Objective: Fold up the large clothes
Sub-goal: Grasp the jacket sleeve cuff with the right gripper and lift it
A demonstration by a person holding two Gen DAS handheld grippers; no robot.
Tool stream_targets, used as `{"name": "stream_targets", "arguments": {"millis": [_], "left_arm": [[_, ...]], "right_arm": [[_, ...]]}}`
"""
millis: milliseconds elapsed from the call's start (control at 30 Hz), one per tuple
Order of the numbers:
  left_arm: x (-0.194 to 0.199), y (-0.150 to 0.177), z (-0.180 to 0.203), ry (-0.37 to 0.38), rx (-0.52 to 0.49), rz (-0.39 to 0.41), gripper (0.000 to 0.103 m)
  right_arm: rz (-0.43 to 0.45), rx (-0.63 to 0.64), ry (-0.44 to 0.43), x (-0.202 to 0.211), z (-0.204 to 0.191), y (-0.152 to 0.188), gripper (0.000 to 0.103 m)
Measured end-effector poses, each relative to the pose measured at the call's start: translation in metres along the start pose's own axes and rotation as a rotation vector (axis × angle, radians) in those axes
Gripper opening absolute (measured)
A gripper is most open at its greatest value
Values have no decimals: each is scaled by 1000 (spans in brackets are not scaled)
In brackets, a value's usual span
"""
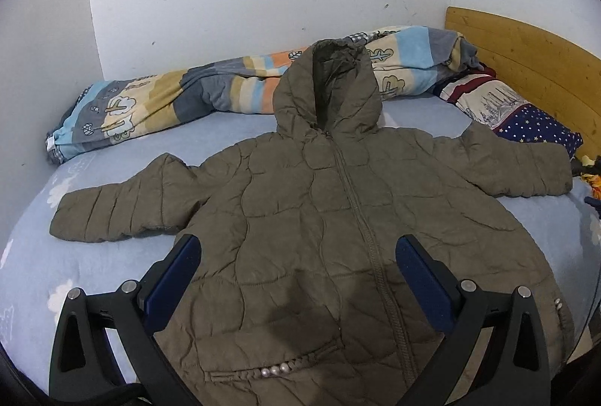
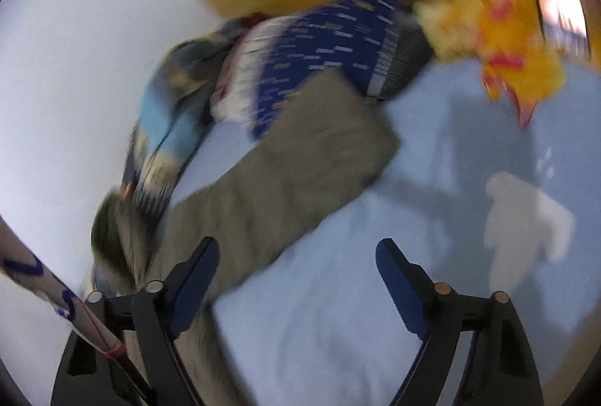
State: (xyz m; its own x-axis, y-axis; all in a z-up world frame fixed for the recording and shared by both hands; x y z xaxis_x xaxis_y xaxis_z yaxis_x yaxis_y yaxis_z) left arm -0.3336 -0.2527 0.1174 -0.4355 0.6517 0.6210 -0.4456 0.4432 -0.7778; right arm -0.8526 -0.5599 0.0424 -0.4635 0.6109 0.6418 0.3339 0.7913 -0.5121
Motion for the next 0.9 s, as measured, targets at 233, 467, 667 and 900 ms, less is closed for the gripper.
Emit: {"name": "stream_targets", "arguments": {"millis": [233, 467, 667, 900], "left_arm": [[-9, 4, -4, -24, -16, -13, 103], [-13, 2, -13, -36, 35, -27, 103], [-3, -7, -22, -29, 70, 1, 103], [17, -19, -35, -11, 127, 41, 103]], "right_arm": [[32, -105, 40, -70, 53, -45, 84], [7, 7, 91, -96, 38, -69, 25], [153, 178, 58, -25, -52, -93, 21], [238, 392, -103, 62, -220, -106, 20]]}}
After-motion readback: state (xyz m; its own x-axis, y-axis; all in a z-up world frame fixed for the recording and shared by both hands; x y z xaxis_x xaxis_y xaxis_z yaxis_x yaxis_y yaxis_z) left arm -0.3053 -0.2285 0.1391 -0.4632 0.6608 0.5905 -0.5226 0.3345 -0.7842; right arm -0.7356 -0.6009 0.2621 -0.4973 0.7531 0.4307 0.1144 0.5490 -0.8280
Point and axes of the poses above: each gripper's, at about its wrist camera, not at the fingertips, and x roughly against the way its jaws point, z to its right, y to its underside, the point moved 8 cm from there along -x, roughly the way its jaws point, and after that the axes turned 11 degrees about x, right-handed, at the moved point
